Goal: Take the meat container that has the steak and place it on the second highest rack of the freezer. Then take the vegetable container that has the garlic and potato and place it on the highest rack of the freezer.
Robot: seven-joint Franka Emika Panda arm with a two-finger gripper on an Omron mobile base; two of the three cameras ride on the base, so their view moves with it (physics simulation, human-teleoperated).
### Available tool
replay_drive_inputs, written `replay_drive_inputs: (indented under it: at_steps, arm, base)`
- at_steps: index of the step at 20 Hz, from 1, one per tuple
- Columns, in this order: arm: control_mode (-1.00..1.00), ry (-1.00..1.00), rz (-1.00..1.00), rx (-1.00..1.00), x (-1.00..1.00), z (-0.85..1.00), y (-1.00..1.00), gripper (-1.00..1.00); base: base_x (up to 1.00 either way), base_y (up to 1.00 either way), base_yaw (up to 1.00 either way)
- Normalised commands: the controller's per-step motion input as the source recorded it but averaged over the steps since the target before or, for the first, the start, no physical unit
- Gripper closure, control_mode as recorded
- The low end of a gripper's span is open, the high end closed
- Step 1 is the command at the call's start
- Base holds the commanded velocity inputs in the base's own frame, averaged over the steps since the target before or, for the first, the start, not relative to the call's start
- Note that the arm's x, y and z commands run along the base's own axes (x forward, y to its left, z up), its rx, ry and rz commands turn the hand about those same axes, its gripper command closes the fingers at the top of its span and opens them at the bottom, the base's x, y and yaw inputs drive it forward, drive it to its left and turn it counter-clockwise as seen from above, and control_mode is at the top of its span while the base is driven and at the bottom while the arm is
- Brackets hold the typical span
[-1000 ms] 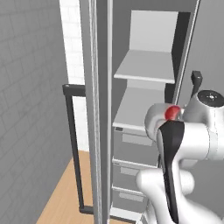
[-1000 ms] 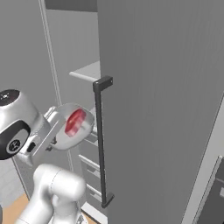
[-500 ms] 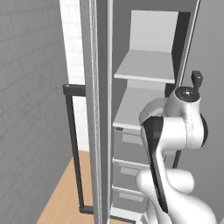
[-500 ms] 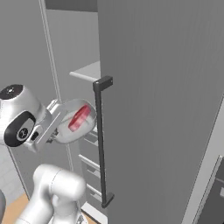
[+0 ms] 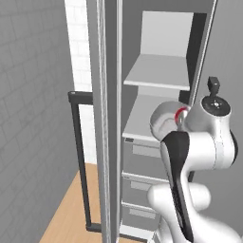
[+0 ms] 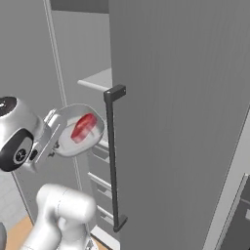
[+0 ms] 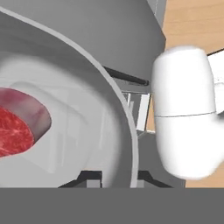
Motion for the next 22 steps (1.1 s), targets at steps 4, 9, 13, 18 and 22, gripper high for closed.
replay_drive_inputs:
  at_steps: [4, 9, 13, 18, 22]
  arm:
    - [-1.00, 0.24, 0.22, 0.00, 0.68, -0.09, 0.06, 1.00]
    - [-1.00, 0.18, 0.25, -0.01, 0.98, -0.22, -0.02, 1.00]
    - [-1.00, 0.02, 0.06, -0.03, 0.99, -0.68, -0.26, 1.00]
    - [-1.00, -0.02, -0.05, -0.09, 0.95, -0.81, -0.30, 1.00]
    - [-1.00, 0.00, -0.01, -0.01, 1.00, -0.45, -0.14, 1.00]
  base:
    - [0.00, 0.00, 0.00]
    - [0.00, 0.00, 0.00]
    - [0.00, 0.00, 0.00]
    - [0.00, 0.00, 0.00]
    - [0.00, 0.00, 0.00]
